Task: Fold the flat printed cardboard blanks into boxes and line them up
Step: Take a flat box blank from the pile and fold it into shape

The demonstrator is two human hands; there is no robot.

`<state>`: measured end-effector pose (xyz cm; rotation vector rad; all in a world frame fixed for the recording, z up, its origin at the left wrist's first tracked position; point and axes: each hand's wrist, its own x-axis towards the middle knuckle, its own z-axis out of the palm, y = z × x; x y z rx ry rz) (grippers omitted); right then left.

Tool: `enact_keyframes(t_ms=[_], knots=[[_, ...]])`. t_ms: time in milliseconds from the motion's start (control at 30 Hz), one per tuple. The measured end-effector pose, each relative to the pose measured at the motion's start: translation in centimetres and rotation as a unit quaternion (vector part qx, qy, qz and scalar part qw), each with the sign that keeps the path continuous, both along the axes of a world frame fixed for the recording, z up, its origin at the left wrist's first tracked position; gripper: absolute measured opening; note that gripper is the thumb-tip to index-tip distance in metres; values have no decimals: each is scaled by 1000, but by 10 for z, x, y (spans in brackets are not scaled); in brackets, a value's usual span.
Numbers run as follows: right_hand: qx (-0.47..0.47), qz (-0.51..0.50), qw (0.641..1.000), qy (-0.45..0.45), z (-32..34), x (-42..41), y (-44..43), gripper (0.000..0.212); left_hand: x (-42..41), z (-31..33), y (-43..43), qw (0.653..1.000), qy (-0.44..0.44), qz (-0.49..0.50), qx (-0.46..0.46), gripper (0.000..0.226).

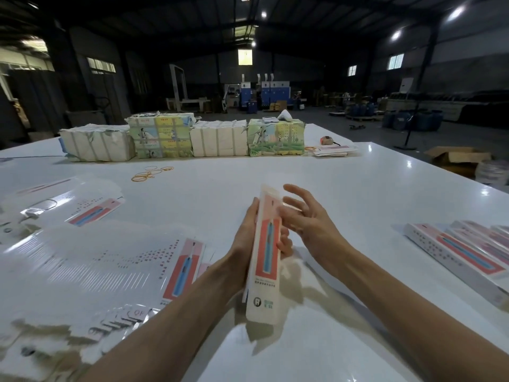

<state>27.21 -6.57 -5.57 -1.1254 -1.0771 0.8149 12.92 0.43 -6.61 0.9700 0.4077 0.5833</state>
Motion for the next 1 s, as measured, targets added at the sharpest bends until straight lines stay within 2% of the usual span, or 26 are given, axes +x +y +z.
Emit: enact_keyframes(t_ms=[67, 267, 367, 467, 567, 733, 867, 1000], knots=[[-13, 12, 1000, -12, -2, -7, 0, 53, -3, 0, 6, 1000, -18, 20, 4, 62], [23, 4, 998, -50, 0, -12, -7, 49, -4, -2, 0, 996, 29, 62, 65, 66], [36, -32, 996, -76, 2, -8, -7, 51, 0, 0, -4, 985, 40, 121, 116, 49], [50, -59, 993, -90, 7, 0, -5, 47, 2, 0, -5, 962, 43, 164, 215, 36], [51, -68, 990, -115, 10, 4, -5, 49, 5, 5, -11, 962, 20, 116, 248, 46], [38, -63, 989, -127, 11, 9, -7, 49, 6, 2, -18, 936, 69, 79, 335, 103], [29, -32, 992, -120, 10, 7, -9, 32, 8, 0, -11, 950, 57, 88, 294, 104], [-12, 5, 989, -145, 10, 5, -8, 32, 6, -1, -7, 948, 88, 98, 291, 98]])
